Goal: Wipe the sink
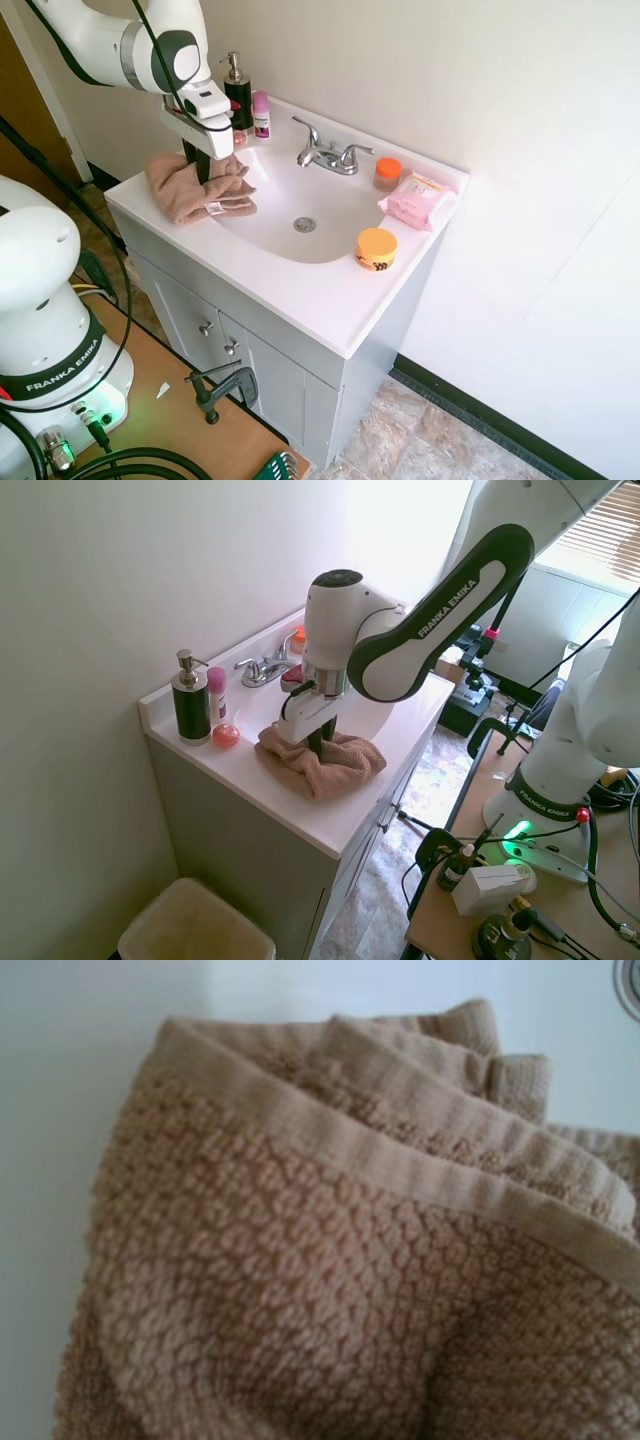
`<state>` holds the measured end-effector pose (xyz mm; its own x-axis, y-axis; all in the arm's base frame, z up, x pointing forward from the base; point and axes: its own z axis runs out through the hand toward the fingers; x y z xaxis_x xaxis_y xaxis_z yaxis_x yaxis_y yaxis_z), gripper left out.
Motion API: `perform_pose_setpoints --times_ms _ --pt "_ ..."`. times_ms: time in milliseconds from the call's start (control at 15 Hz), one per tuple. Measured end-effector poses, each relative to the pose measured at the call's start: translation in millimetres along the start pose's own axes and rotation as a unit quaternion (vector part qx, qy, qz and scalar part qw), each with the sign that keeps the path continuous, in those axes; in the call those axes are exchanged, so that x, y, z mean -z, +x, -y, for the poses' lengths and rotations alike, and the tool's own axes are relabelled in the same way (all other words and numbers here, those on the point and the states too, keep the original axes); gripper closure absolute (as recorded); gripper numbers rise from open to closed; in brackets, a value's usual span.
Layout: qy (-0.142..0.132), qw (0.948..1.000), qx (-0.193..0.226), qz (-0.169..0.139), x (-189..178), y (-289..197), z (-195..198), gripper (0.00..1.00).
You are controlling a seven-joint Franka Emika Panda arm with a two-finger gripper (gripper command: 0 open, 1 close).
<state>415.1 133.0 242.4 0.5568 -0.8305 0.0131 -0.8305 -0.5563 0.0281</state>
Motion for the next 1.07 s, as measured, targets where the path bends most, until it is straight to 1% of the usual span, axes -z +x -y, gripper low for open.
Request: perform_pose_setpoints --times_ms 333,600,867,1067 --pt "-0.030 0.9992 -0.021 -0.015 -34.7 37.2 -12.6 1.00" --pt "-0.045 0.9982 -0.023 -0.030 -47.1 62.7 -26.6 1.00" --pt "-0.051 0.9964 -0.013 -0.066 -52.9 86.9 -41.7 1.00" --pt "-0.057 0.9921 0.003 -0.112 -56.5 104.6 -54.9 1.00"
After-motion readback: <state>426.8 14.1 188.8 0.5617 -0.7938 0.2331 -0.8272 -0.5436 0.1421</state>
